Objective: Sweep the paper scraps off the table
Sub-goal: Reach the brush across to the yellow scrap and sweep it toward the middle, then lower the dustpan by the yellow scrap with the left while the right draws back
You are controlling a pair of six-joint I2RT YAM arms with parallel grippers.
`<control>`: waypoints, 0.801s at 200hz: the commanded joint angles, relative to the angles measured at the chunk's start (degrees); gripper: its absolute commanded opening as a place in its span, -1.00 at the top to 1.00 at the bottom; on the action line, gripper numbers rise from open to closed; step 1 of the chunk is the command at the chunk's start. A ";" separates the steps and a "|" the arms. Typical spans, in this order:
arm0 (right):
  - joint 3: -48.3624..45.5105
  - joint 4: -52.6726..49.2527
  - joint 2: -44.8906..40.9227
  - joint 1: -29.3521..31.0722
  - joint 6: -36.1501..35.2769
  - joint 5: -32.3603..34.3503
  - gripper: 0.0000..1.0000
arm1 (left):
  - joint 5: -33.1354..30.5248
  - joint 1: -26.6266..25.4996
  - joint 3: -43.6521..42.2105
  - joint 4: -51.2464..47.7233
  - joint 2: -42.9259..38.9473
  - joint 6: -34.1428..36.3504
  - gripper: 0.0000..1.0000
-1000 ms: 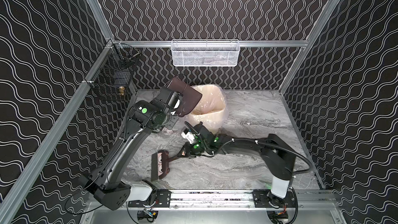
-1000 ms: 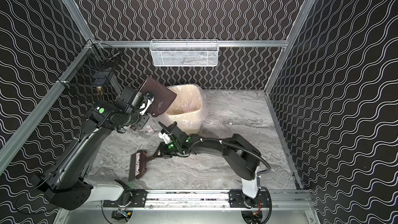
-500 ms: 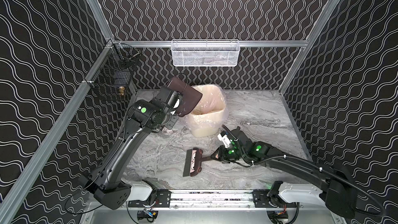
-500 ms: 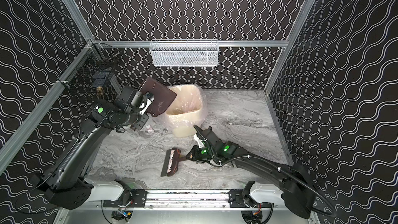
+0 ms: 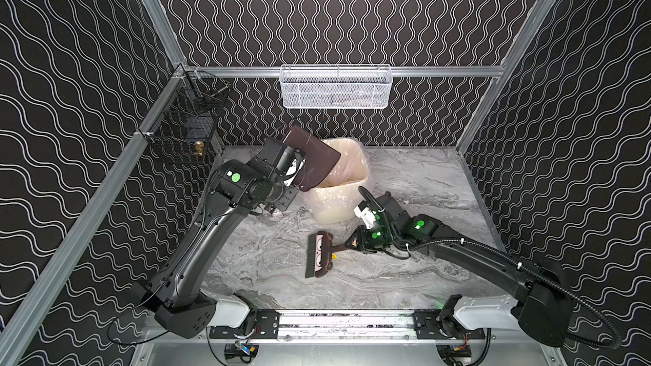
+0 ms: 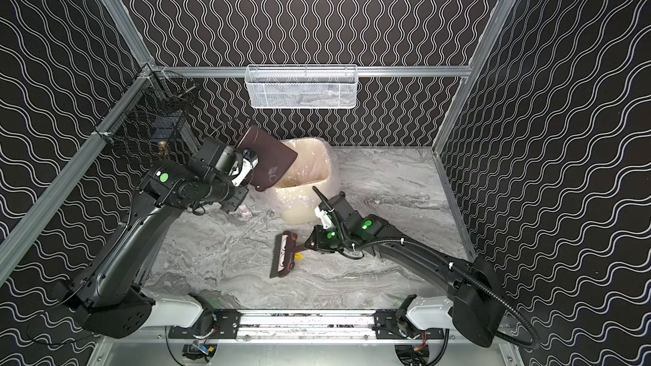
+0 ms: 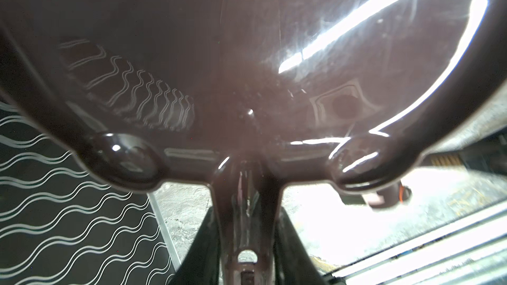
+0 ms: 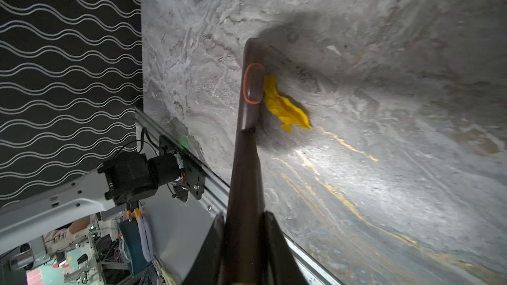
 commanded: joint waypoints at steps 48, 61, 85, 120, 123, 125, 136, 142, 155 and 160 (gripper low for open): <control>-5.60 -15.69 -9.15 -8.27 -8.04 -3.16 1.00 | 0.19 -13.01 1.04 -3.46 1.34 -0.96 1.00; -5.96 -19.74 -11.39 -9.81 -9.42 -2.60 1.00 | 0.88 -15.39 0.91 -4.55 1.53 -1.84 1.00; -6.05 -25.55 -15.09 -12.84 -11.64 -2.26 1.00 | 2.64 -20.34 -0.22 -6.41 1.92 -3.69 1.00; -1.53 -33.20 -17.05 -16.01 -14.34 -1.96 1.00 | 5.81 -26.73 -3.53 -7.90 2.03 -7.22 1.00; -0.96 -33.78 -17.08 -16.17 -14.59 -1.87 1.00 | 5.82 -27.25 -3.74 -8.07 2.07 -7.55 1.00; -0.53 -34.25 -17.16 -16.20 -14.70 -1.90 1.00 | 5.82 -27.55 -3.96 -8.21 2.06 -7.77 1.00; 1.81 -36.09 -17.62 -16.75 -15.12 -1.99 1.00 | 5.86 -28.76 -4.96 -8.96 1.86 -8.89 1.00; 2.80 -36.92 -17.93 -16.89 -15.23 -2.00 1.00 | 5.93 -29.22 -5.63 -9.39 1.63 -9.54 1.00; 6.31 -38.90 -18.70 -17.54 -15.25 -1.55 1.00 | 6.57 -29.87 -7.05 -9.76 0.82 -11.34 1.00; 7.35 -39.84 -18.98 -17.82 -15.38 -1.12 1.00 | 7.18 -30.05 -7.77 -9.86 0.47 -12.02 1.00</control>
